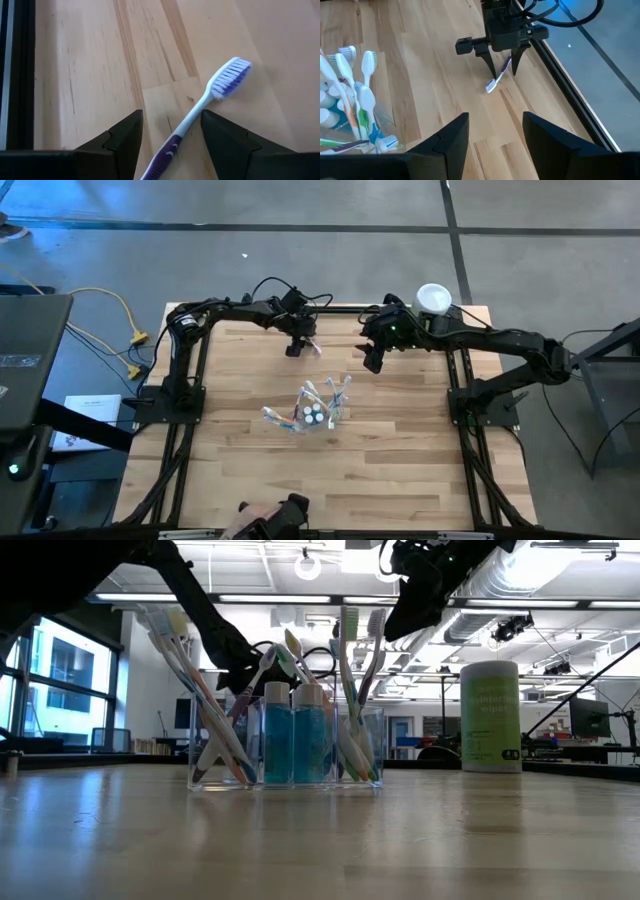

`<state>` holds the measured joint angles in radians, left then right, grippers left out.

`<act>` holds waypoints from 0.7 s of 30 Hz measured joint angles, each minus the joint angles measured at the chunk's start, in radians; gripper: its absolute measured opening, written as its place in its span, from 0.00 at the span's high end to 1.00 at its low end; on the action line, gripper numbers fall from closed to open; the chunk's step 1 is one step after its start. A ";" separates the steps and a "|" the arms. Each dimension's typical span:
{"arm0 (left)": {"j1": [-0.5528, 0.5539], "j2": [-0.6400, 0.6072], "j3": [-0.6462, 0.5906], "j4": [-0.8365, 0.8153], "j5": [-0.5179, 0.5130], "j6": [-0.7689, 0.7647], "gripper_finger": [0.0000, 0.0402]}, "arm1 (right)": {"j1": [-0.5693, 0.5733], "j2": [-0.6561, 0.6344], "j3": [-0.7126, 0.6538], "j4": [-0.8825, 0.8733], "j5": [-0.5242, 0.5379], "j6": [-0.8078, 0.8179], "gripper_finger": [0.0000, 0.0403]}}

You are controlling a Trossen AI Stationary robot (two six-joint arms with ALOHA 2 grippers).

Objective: Pick & Place toothbrushing station
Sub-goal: Put the violet toothbrush into the transparent organizer

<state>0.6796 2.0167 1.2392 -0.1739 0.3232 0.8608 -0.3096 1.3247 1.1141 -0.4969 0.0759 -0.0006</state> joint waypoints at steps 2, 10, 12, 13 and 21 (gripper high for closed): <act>0.000 0.000 0.000 -0.001 -0.001 -0.010 0.50 | 0.000 0.000 0.000 0.000 0.000 -0.001 0.56; 0.000 0.001 -0.001 0.004 -0.003 -0.027 0.50 | 0.000 0.000 0.000 0.000 0.000 -0.003 0.56; 0.001 0.001 -0.001 0.004 -0.003 -0.026 0.50 | 0.000 0.000 0.000 0.000 0.000 -0.003 0.56; 0.000 0.002 -0.002 0.004 -0.003 -0.026 0.50 | 0.000 0.000 0.000 0.000 0.000 -0.004 0.56; -0.008 0.002 -0.003 0.013 -0.002 -0.017 0.50 | 0.000 0.000 0.000 0.000 0.000 -0.004 0.56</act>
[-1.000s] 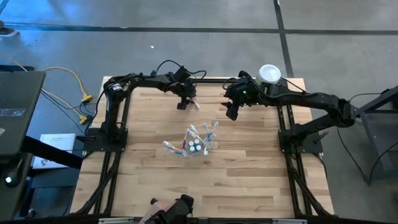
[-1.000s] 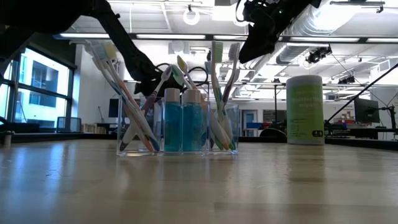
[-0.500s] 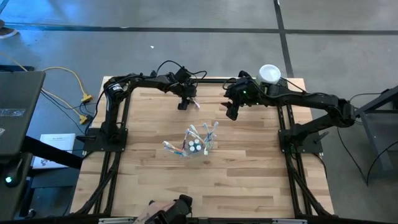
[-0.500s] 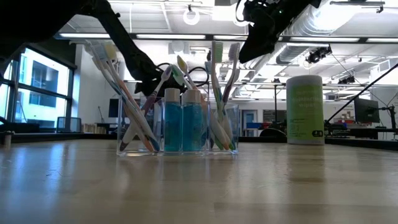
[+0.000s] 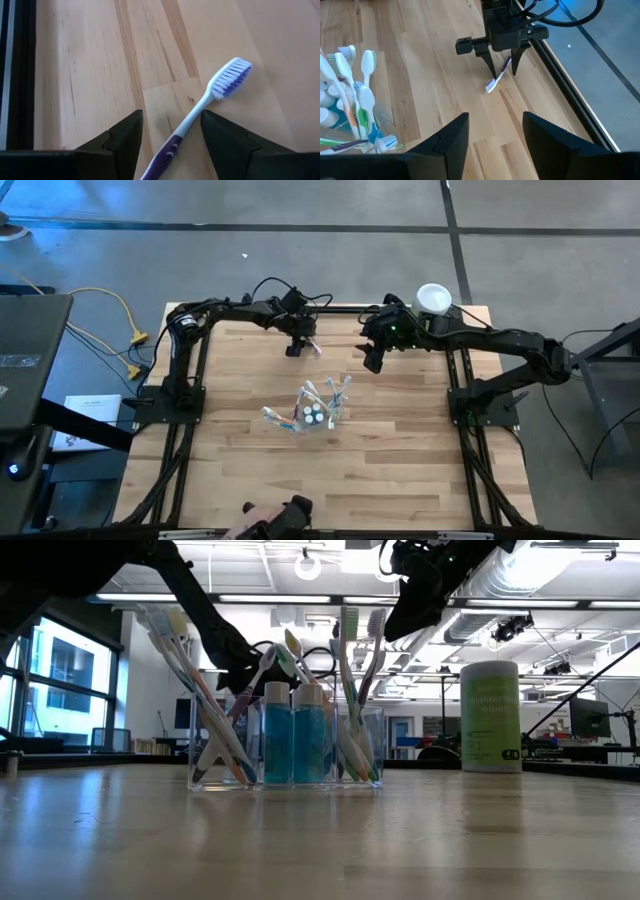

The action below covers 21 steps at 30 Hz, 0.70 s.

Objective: Pick & Place toothbrushing station
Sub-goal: Put the violet toothbrush into the transparent organizer

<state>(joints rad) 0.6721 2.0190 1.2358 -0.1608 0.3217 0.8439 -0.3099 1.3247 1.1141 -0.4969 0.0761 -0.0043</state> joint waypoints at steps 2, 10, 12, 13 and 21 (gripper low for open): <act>-0.011 0.000 0.000 0.000 -0.005 0.021 0.50 | 0.000 0.000 0.000 0.000 0.000 0.000 0.56; -0.063 0.005 0.000 0.019 -0.023 0.078 0.50 | 0.000 0.000 0.000 0.000 0.000 0.000 0.56; -0.066 0.005 0.000 0.023 -0.021 0.070 0.50 | 0.000 0.000 0.000 0.000 0.000 0.000 0.56; -0.067 0.005 0.000 0.024 -0.019 0.069 0.50 | 0.000 0.000 0.000 0.000 0.000 0.000 0.56; -0.071 0.006 0.000 0.012 0.002 0.075 0.50 | 0.000 0.000 0.000 0.000 0.000 0.000 0.56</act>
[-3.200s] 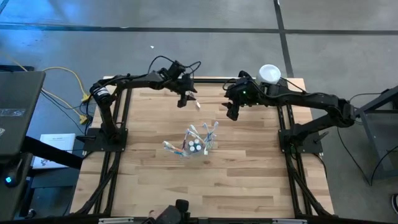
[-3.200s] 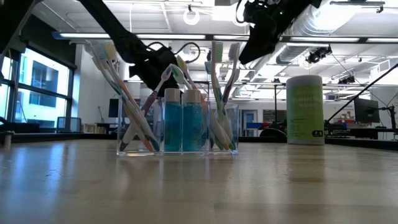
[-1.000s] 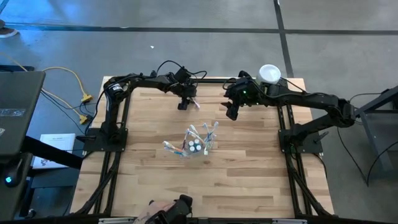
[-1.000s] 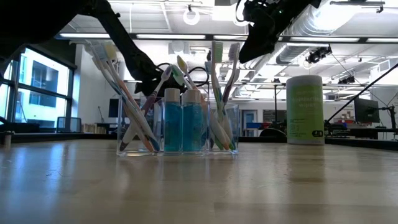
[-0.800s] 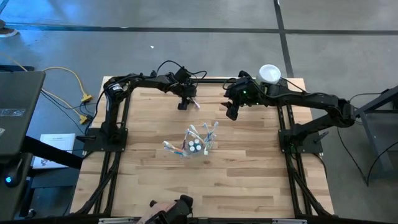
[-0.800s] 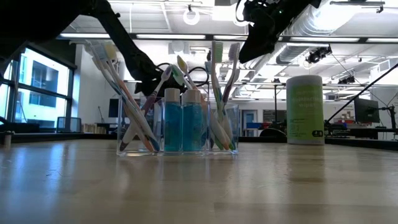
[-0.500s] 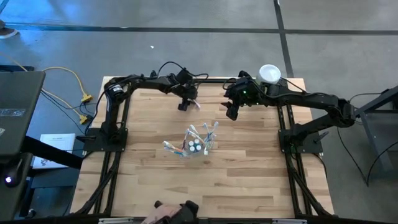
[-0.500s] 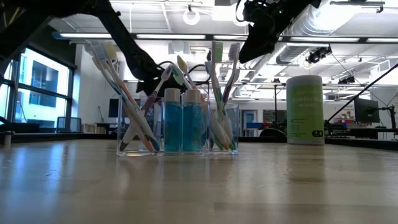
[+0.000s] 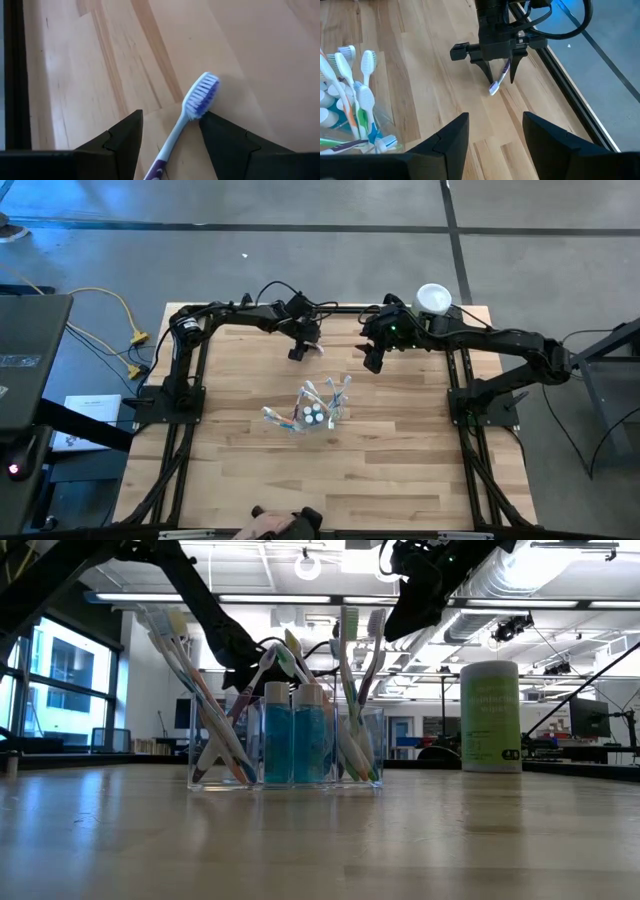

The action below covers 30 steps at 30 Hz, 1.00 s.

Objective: Pick & Place toothbrushing station
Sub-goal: Put the violet toothbrush into the transparent organizer

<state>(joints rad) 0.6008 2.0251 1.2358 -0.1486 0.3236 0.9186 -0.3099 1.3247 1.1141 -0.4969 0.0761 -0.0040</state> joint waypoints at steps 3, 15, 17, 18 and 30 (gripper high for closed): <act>-0.007 0.000 0.000 0.000 0.008 -0.007 0.50 | 0.000 0.000 0.000 0.000 0.000 0.000 0.56; -0.027 0.000 -0.002 -0.002 -0.002 -0.019 0.64 | 0.000 0.000 0.000 0.008 0.000 0.001 0.56; -0.027 0.000 -0.003 -0.002 -0.002 -0.021 0.68 | 0.000 0.000 0.000 0.008 0.000 0.005 0.56; -0.028 0.000 -0.003 -0.002 -0.005 -0.022 0.71 | 0.000 0.000 0.000 0.008 0.000 0.005 0.56; -0.030 0.001 -0.002 0.049 -0.051 -0.026 0.99 | 0.000 0.000 0.000 0.008 0.001 0.003 0.56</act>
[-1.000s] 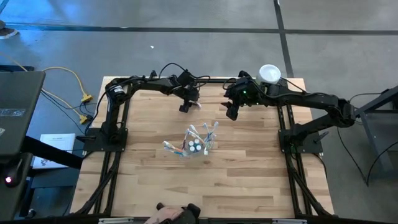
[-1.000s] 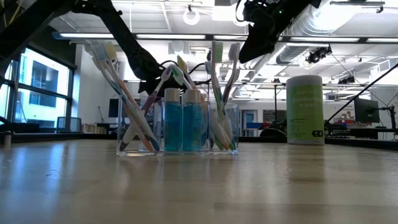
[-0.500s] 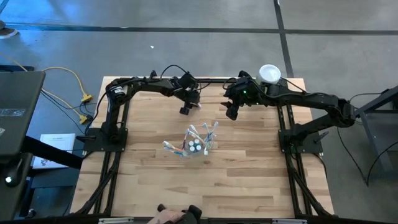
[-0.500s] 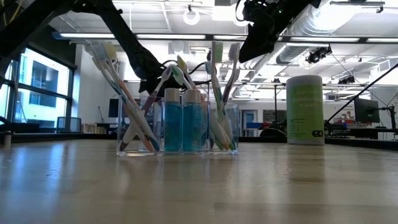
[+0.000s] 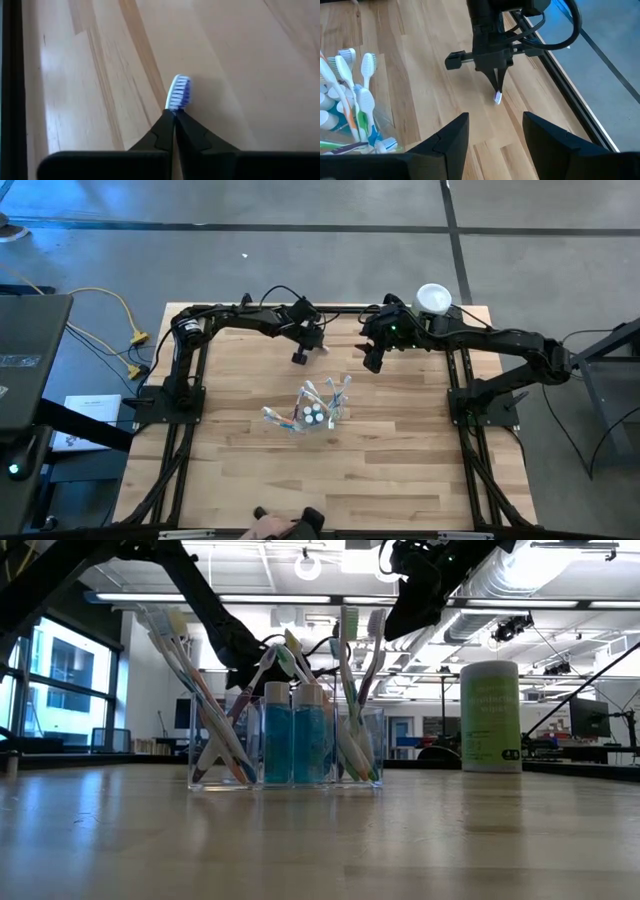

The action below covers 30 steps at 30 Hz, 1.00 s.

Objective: Pick & Place toothbrushing station
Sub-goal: Put the violet toothbrush into the transparent organizer

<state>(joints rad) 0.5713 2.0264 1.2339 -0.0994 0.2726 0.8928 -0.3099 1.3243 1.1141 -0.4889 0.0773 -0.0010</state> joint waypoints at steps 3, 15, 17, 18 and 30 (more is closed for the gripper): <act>-0.006 -0.003 0.000 0.000 0.001 -0.007 1.00 | 0.000 0.000 0.000 0.000 0.002 0.000 0.56; -0.046 -0.132 -0.004 -0.081 -0.135 -0.054 1.00 | 0.000 0.000 0.000 -0.027 0.134 0.039 0.56; -0.045 -0.157 -0.004 -0.095 -0.133 -0.070 1.00 | 0.000 0.000 0.000 -0.038 0.155 0.039 0.56; -0.045 -0.170 -0.004 -0.100 -0.128 -0.078 1.00 | 0.000 0.000 0.000 -0.040 0.159 0.041 0.56; -0.046 -0.197 -0.002 -0.121 -0.103 -0.114 1.00 | -0.002 0.007 -0.016 -0.012 0.143 0.025 0.56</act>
<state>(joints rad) 0.5251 1.8290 1.2316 -0.2203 0.1696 0.7788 -0.3116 1.3310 1.0984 -0.5006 0.2204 0.0236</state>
